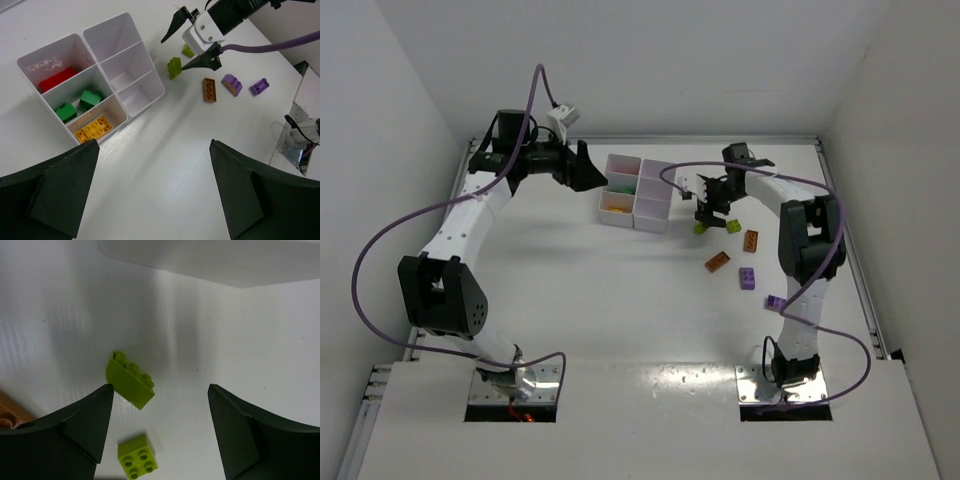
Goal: Sort the legos into containers by color
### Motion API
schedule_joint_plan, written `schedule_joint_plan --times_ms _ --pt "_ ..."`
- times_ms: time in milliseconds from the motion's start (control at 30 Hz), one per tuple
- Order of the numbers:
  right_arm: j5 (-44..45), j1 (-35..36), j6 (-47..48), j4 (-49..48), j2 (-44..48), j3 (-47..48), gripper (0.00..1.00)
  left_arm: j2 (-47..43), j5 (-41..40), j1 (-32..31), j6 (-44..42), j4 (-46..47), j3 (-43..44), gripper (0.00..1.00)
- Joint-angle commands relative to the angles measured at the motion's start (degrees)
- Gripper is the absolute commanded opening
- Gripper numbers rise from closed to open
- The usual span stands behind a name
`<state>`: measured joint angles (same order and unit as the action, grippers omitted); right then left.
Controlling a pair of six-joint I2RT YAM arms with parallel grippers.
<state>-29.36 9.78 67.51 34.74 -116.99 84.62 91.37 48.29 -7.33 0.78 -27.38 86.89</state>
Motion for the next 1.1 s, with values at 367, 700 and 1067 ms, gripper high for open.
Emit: schedule_joint_plan --times_ms 367,700,1067 --pt "-3.3 0.2 14.2 14.6 -6.3 6.3 0.6 -0.9 5.7 4.4 1.2 1.8 0.2 1.0" --pt "-1.7 0.8 14.8 15.4 -6.9 4.9 0.14 2.2 6.7 4.4 1.7 1.8 2.5 1.0" --pt "-14.1 1.4 -15.1 0.5 7.7 11.4 0.03 -4.3 -4.2 3.8 6.0 4.1 -4.9 1.0"
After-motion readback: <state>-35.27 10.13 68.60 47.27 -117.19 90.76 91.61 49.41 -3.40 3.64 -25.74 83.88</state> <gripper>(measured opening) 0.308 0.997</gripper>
